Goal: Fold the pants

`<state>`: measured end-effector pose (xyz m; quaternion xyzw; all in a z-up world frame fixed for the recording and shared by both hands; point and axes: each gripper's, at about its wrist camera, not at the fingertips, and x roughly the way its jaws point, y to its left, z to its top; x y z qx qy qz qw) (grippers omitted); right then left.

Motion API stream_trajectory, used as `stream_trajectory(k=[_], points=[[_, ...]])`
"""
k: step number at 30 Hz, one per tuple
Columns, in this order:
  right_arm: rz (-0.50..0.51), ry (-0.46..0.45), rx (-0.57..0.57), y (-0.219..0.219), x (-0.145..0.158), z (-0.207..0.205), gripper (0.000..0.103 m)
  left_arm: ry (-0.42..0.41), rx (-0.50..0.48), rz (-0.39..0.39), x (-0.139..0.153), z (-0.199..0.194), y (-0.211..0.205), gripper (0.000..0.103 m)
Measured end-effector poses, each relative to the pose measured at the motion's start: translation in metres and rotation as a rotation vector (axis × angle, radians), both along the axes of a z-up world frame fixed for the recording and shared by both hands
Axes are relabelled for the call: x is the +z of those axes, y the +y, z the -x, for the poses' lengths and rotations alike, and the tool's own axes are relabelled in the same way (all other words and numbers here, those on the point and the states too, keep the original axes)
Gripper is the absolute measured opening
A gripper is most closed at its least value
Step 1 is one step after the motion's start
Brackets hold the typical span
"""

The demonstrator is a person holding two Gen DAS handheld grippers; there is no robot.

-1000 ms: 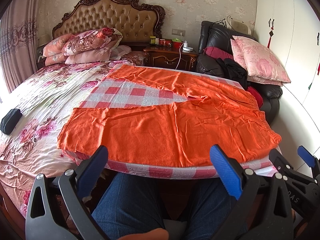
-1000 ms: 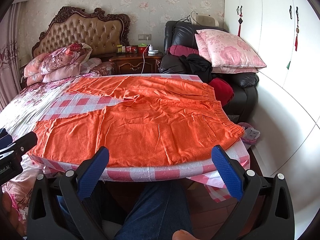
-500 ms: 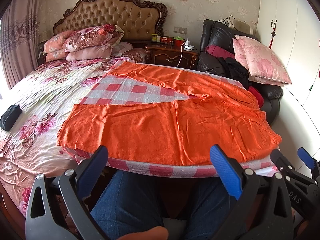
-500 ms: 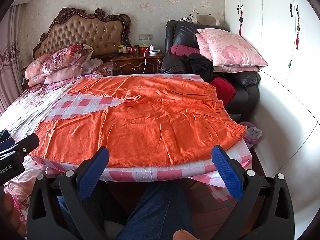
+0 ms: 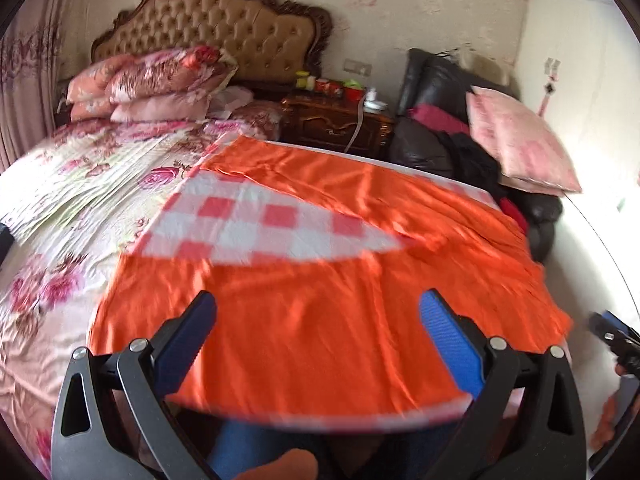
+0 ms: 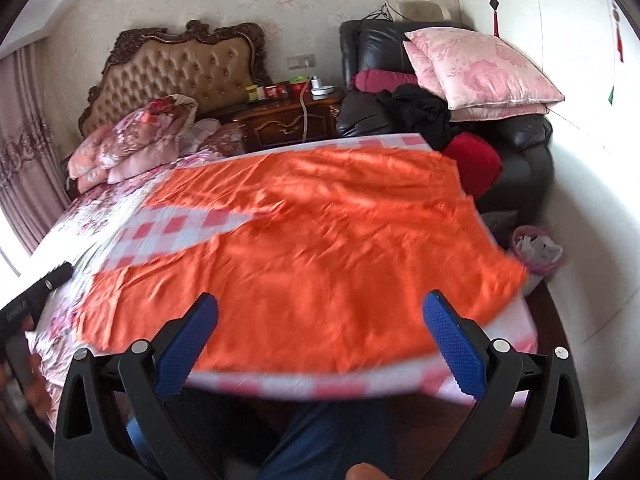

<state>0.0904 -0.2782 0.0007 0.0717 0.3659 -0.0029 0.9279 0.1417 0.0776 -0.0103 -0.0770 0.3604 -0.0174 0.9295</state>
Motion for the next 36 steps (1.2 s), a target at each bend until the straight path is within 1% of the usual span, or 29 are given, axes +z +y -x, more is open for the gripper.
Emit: stream_trajectory(k=[1, 2, 4, 7, 10, 12, 14, 15, 17, 18, 19, 22, 24, 27, 28, 30, 32, 34, 35, 36], points=[[-0.001, 0.025, 0.003, -0.010, -0.001, -0.017, 0.099, 0.019, 0.019, -0.008, -0.003, -0.023, 0.014, 0.102], [-0.007, 0.054, 0.002, -0.022, -0.004, -0.035, 0.099, 0.048, 0.044, -0.027, -0.007, -0.056, 0.032, 0.102], [-0.031, 0.121, -0.011, -0.052, -0.013, -0.077, 0.099, 0.083, 0.066, -0.044, -0.012, -0.099, 0.057, 0.101], [-0.029, 0.202, -0.036, -0.093, -0.027, -0.135, 0.099, 0.156, 0.086, -0.056, -0.025, -0.165, 0.093, 0.101], [-0.060, 0.267, -0.057, -0.133, -0.047, -0.189, 0.099, 0.194, 0.106, -0.073, -0.034, -0.199, 0.112, 0.101], [-0.064, 0.299, -0.070, -0.157, -0.060, -0.222, 0.099, 0.210, 0.091, -0.047, -0.039, -0.211, 0.113, 0.101], [-0.016, 0.315, -0.077, -0.173, -0.069, -0.257, 0.099, 0.227, 0.059, -0.034, -0.048, -0.214, 0.108, 0.101], [0.018, 0.321, -0.060, -0.176, -0.072, -0.275, 0.099, 0.231, 0.048, -0.029, -0.052, -0.211, 0.103, 0.101], [0.116, 0.334, -0.029, -0.173, -0.075, -0.304, 0.099, 0.247, 0.022, -0.015, -0.061, -0.203, 0.094, 0.101], [0.181, 0.349, 0.006, -0.166, -0.077, -0.323, 0.099, 0.256, 0.011, -0.005, -0.066, -0.198, 0.090, 0.101], [0.209, 0.364, 0.048, -0.162, -0.081, -0.337, 0.099, 0.261, 0.004, 0.004, -0.070, -0.193, 0.087, 0.101], [0.233, 0.420, 0.146, -0.156, -0.095, -0.372, 0.098, 0.271, -0.012, 0.032, -0.078, -0.171, 0.082, 0.101], [0.218, 0.448, 0.199, -0.156, -0.102, -0.393, 0.096, 0.266, -0.015, 0.025, -0.078, -0.158, 0.082, 0.101], [0.197, 0.502, 0.254, -0.158, -0.113, -0.417, 0.091, 0.256, -0.018, 0.000, -0.073, -0.139, 0.087, 0.101], [0.202, 0.512, 0.263, -0.159, -0.115, -0.422, 0.088, 0.254, -0.016, -0.005, -0.070, -0.134, 0.090, 0.101], [0.193, 0.537, 0.279, -0.162, -0.121, -0.433, 0.085, 0.249, -0.003, -0.007, -0.064, -0.122, 0.103, 0.101], [0.181, 0.559, 0.295, -0.162, -0.126, -0.441, 0.079, 0.243, 0.017, -0.013, -0.057, -0.116, 0.115, 0.101], [0.166, 0.565, 0.316, -0.157, -0.129, -0.443, 0.060, 0.242, 0.026, -0.005, -0.053, -0.118, 0.124, 0.101], [0.168, 0.568, 0.319, -0.155, -0.130, -0.447, 0.058, 0.242, 0.028, 0.018, -0.051, -0.122, 0.130, 0.101], [0.181, 0.555, 0.325, -0.152, -0.129, -0.446, 0.051, 0.242, 0.030, 0.039, -0.049, -0.127, 0.133, 0.101]])
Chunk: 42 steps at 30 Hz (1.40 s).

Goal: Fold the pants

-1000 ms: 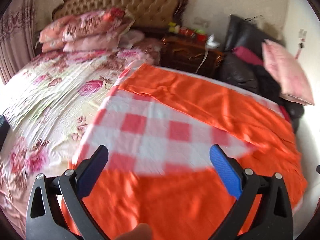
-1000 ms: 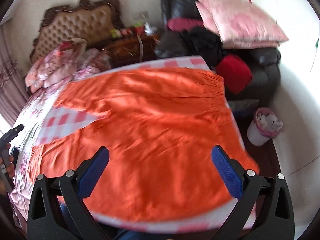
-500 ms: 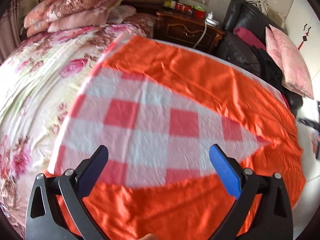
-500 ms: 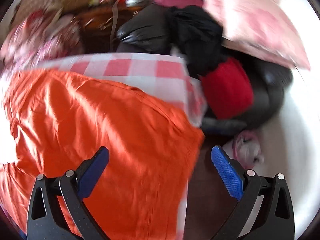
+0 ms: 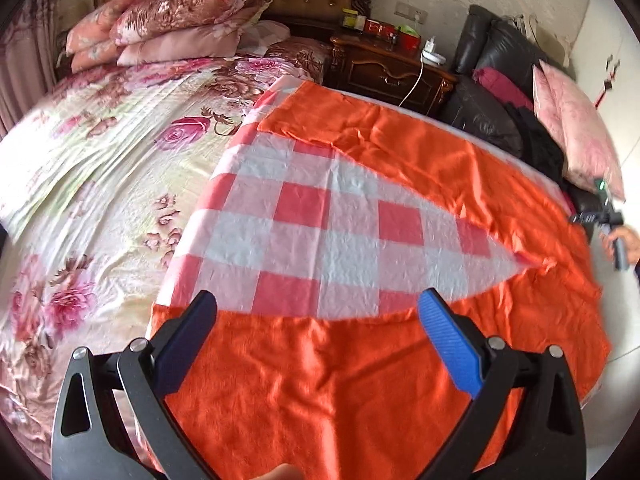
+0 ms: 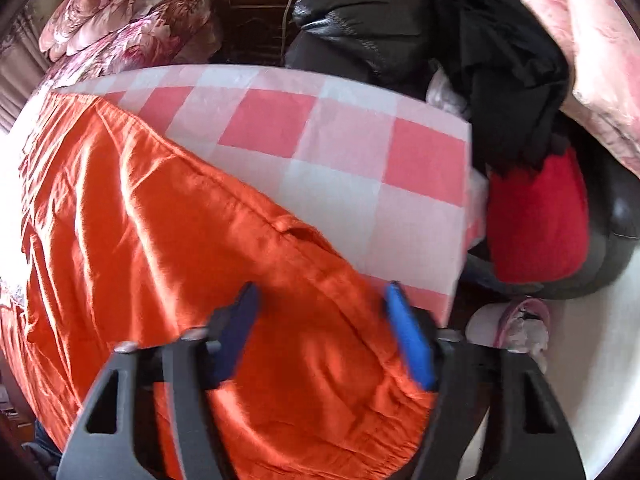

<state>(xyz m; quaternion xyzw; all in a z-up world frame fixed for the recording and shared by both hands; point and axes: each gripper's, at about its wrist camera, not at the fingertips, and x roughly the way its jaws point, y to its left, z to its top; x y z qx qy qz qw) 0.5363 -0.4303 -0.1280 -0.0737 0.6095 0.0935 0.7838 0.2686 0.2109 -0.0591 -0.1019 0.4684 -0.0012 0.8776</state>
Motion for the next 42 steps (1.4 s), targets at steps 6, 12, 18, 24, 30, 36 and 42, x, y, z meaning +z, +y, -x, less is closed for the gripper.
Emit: stream_trajectory(k=[6, 12, 18, 24, 30, 36, 42], points=[[0.027, -0.194, 0.006, 0.019, 0.042, 0.035, 0.009, -0.024, 0.035, 0.215, 0.015, -0.065, 0.015, 0.089], [-0.062, -0.414, 0.027, 0.057, 0.120, 0.138, 0.009, -0.035, 0.090, 0.510, 0.018, -0.151, 0.027, 0.082], [-0.158, -0.463, 0.105, 0.103, 0.147, 0.251, 0.009, 0.052, 0.199, 0.729, -0.024, -0.246, 0.047, 0.068], [-0.259, -0.398, 0.078, 0.116, 0.139, 0.332, 0.009, 0.170, 0.301, 0.787, -0.090, -0.295, 0.065, 0.051], [-0.282, -0.380, 0.034, 0.117, 0.134, 0.355, 0.009, 0.194, 0.294, 0.736, -0.110, -0.307, 0.064, 0.003], [-0.277, -0.396, -0.010, 0.106, 0.136, 0.352, 0.009, 0.115, 0.287, 0.747, -0.078, -0.282, 0.081, 0.001], [-0.264, -0.420, -0.026, 0.098, 0.139, 0.357, 0.009, 0.007, 0.297, 0.696, -0.010, -0.200, 0.105, 0.001]])
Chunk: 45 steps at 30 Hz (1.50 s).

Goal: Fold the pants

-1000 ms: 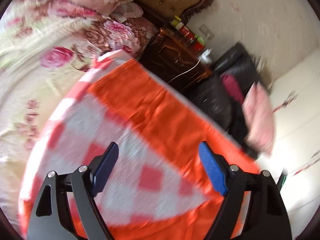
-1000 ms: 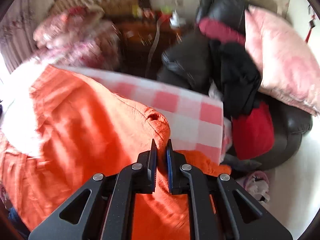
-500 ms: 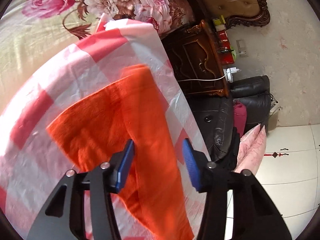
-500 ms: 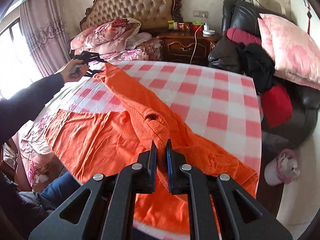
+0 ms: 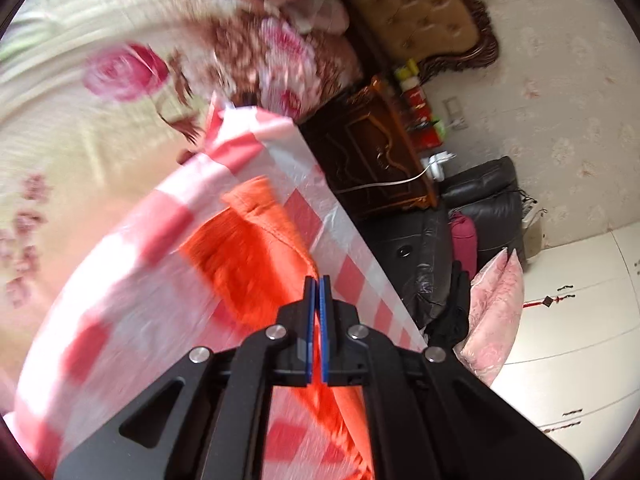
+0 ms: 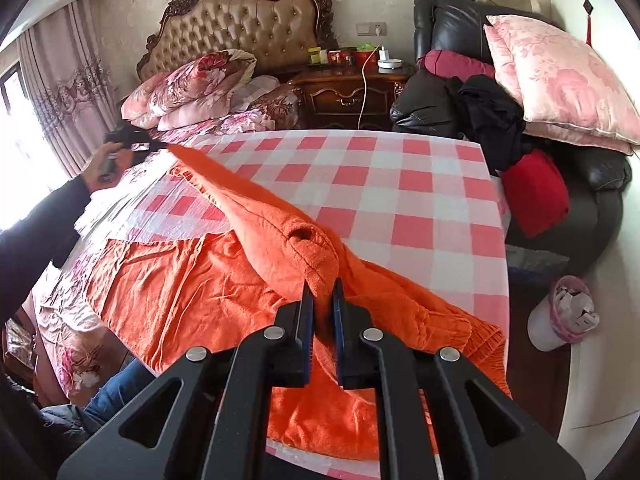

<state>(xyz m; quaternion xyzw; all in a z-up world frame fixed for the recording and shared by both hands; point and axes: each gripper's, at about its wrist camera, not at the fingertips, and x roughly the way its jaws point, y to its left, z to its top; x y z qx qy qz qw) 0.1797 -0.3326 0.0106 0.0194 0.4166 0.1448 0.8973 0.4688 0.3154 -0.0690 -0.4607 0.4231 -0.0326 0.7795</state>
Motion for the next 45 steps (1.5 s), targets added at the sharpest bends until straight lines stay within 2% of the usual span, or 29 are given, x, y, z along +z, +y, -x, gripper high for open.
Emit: stream_trajectory(k=[1, 4, 6, 7, 9, 11, 14, 17, 20, 22, 23, 24, 29, 30, 32, 33, 34, 38, 39, 43, 45], points=[[0.004, -0.003, 0.002, -0.002, 0.000, 0.003, 0.009, -0.004, 0.005, -0.017, 0.009, 0.016, 0.001, 0.001], [0.014, -0.004, -0.005, -0.010, -0.002, 0.016, 0.009, -0.061, 0.049, -0.061, 0.040, 0.101, 0.006, 0.001], [0.013, -0.004, -0.018, -0.018, -0.005, 0.030, 0.009, -0.101, 0.095, -0.093, 0.050, 0.183, 0.005, 0.001], [0.010, -0.002, -0.023, -0.020, -0.007, 0.035, 0.009, -0.108, 0.109, -0.102, 0.049, 0.211, 0.004, 0.001], [0.012, 0.014, -0.034, -0.029, -0.019, 0.054, 0.009, -0.099, 0.149, -0.108, 0.031, 0.285, 0.001, 0.001], [0.005, 0.055, -0.050, -0.036, -0.040, 0.067, 0.009, -0.037, 0.171, -0.097, -0.008, 0.343, -0.003, 0.001], [-0.013, 0.114, -0.049, -0.040, -0.071, 0.084, 0.009, 0.035, 0.171, -0.032, -0.067, 0.384, -0.003, 0.001], [-0.020, 0.133, -0.036, -0.036, -0.092, 0.093, 0.009, 0.028, 0.170, 0.034, -0.098, 0.397, -0.002, 0.002], [-0.047, 0.122, -0.050, -0.037, -0.092, 0.098, 0.009, -0.007, 0.154, 0.041, -0.100, 0.401, -0.005, 0.002], [-0.084, 0.122, -0.079, -0.041, -0.092, 0.099, 0.011, -0.020, 0.145, 0.112, -0.104, 0.399, 0.000, 0.019], [-0.109, 0.118, -0.095, -0.043, -0.094, 0.099, 0.012, -0.022, 0.151, 0.123, -0.104, 0.397, 0.004, 0.033], [-0.129, 0.114, -0.106, -0.043, -0.094, 0.101, 0.014, -0.014, 0.175, 0.119, -0.106, 0.398, 0.008, 0.033], [-0.310, 0.135, -0.215, -0.057, -0.102, 0.102, 0.022, -0.005, 0.170, 0.152, -0.109, 0.389, 0.008, 0.033], [-0.345, 0.146, -0.236, -0.061, -0.103, 0.104, 0.026, -0.005, 0.171, 0.157, -0.109, 0.388, 0.008, 0.033], [-0.433, 0.155, -0.264, -0.068, -0.104, 0.112, 0.042, -0.015, 0.169, 0.152, -0.110, 0.388, 0.007, 0.033], [-0.510, 0.159, -0.280, -0.074, -0.106, 0.119, 0.064, -0.016, 0.170, 0.150, -0.110, 0.387, 0.007, 0.033], [-0.559, 0.166, -0.295, -0.077, -0.106, 0.122, 0.071, -0.015, 0.170, 0.148, -0.110, 0.387, 0.007, 0.033], [-0.730, 0.198, -0.416, -0.092, -0.116, 0.144, 0.080, -0.010, 0.166, 0.133, -0.109, 0.385, 0.006, 0.033], [-0.771, 0.206, -0.493, -0.100, -0.121, 0.154, 0.086, -0.011, 0.165, 0.128, -0.109, 0.386, 0.006, 0.033], [-0.840, 0.219, -0.676, -0.120, -0.136, 0.178, 0.087, -0.010, 0.163, 0.129, -0.110, 0.385, 0.005, 0.033], [-0.862, 0.240, -0.699, -0.119, -0.146, 0.183, 0.087, -0.008, 0.161, 0.126, -0.109, 0.384, 0.006, 0.033]])
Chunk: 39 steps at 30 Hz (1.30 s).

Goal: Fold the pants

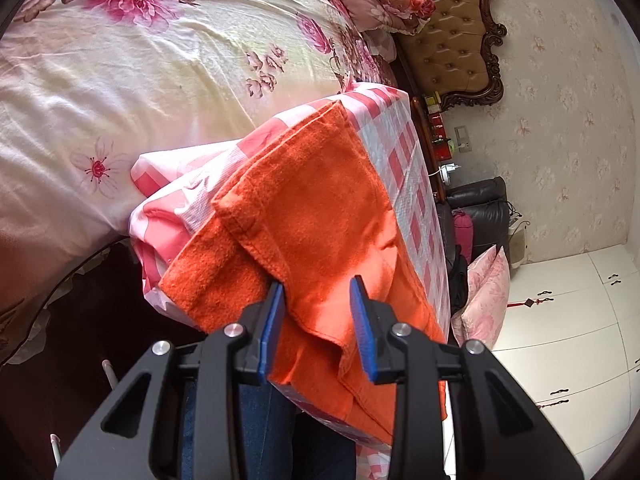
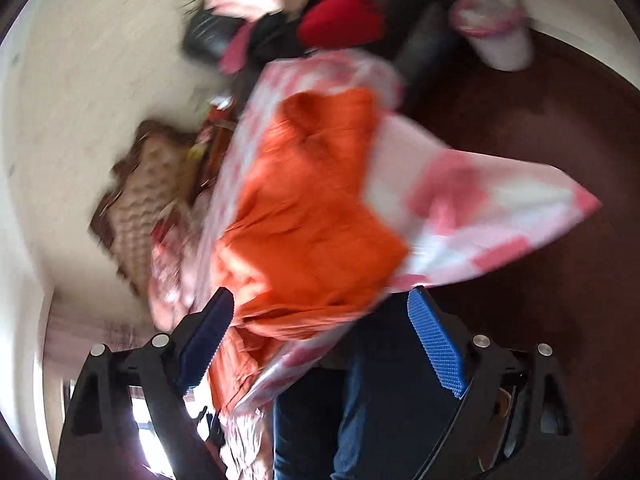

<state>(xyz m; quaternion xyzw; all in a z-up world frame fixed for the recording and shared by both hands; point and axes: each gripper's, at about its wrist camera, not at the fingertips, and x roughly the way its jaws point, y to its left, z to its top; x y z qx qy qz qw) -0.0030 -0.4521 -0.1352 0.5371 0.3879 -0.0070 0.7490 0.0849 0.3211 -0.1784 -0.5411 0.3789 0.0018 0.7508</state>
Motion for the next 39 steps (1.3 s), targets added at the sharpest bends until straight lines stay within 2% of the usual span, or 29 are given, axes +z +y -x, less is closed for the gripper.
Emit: stream_trajectory(k=[2, 6, 8, 9, 10, 11, 13, 17, 20, 21, 22, 24, 26, 27, 29, 30, 33, 36, 39], points=[[-0.043, -0.012, 0.004, 0.006, -0.004, -0.004, 0.087, 0.003, -0.001, -0.001, 0.000, 0.000, 0.000, 0.033], [-0.055, -0.021, 0.009, 0.017, -0.009, -0.021, 0.087, 0.015, 0.000, 0.006, 0.000, 0.000, 0.002, 0.028], [-0.064, -0.015, 0.013, 0.022, -0.012, -0.036, 0.082, 0.025, -0.002, 0.008, -0.002, 0.000, 0.003, 0.024], [-0.046, -0.007, 0.011, 0.024, -0.012, -0.041, 0.065, 0.036, -0.005, 0.003, -0.002, -0.002, 0.004, 0.018], [-0.032, -0.002, 0.006, 0.022, -0.011, -0.042, 0.036, 0.056, -0.009, -0.004, -0.003, -0.003, 0.004, 0.012], [-0.021, 0.002, 0.001, 0.023, -0.009, -0.043, 0.023, 0.074, -0.011, -0.004, -0.005, -0.004, 0.005, 0.001], [0.030, -0.013, 0.007, 0.023, 0.009, -0.049, 0.021, 0.083, -0.015, -0.002, 0.000, -0.005, 0.007, 0.001], [0.148, -0.030, 0.042, 0.019, 0.059, -0.076, 0.020, 0.078, -0.045, -0.060, 0.040, -0.026, 0.016, 0.001], [0.148, -0.011, 0.084, 0.009, 0.086, -0.134, 0.020, 0.100, -0.092, -0.047, 0.070, -0.068, 0.018, 0.001], [0.159, -0.005, 0.092, 0.003, 0.093, -0.152, 0.020, 0.107, -0.110, -0.044, 0.085, -0.094, 0.021, 0.001], [0.149, -0.008, 0.106, -0.003, 0.105, -0.182, 0.019, 0.104, -0.111, -0.043, 0.095, -0.107, 0.023, 0.001], [0.142, -0.076, 0.117, -0.009, 0.138, -0.221, 0.019, 0.062, -0.098, -0.041, 0.129, -0.130, 0.030, 0.001], [0.204, -0.145, 0.114, -0.011, 0.163, -0.231, 0.019, -0.001, -0.087, -0.056, 0.161, -0.127, 0.032, 0.001], [0.203, -0.176, 0.109, -0.014, 0.168, -0.228, 0.019, -0.018, -0.093, -0.060, 0.167, -0.119, 0.030, 0.001], [0.222, -0.173, 0.118, -0.016, 0.157, -0.216, 0.019, -0.020, -0.122, -0.057, 0.157, -0.089, 0.023, 0.001], [0.262, -0.134, 0.122, -0.016, 0.141, -0.203, 0.019, -0.013, -0.135, -0.048, 0.145, -0.071, 0.020, 0.001], [0.274, -0.050, 0.128, -0.025, 0.093, -0.174, 0.019, 0.042, -0.150, -0.044, 0.099, -0.029, 0.014, 0.001], [0.230, 0.059, 0.133, -0.041, 0.033, -0.154, 0.019, 0.119, -0.169, 0.008, 0.045, -0.008, 0.009, 0.001], [0.231, 0.091, 0.132, -0.047, 0.012, -0.145, 0.019, 0.132, -0.176, 0.017, 0.021, 0.000, 0.003, 0.001]])
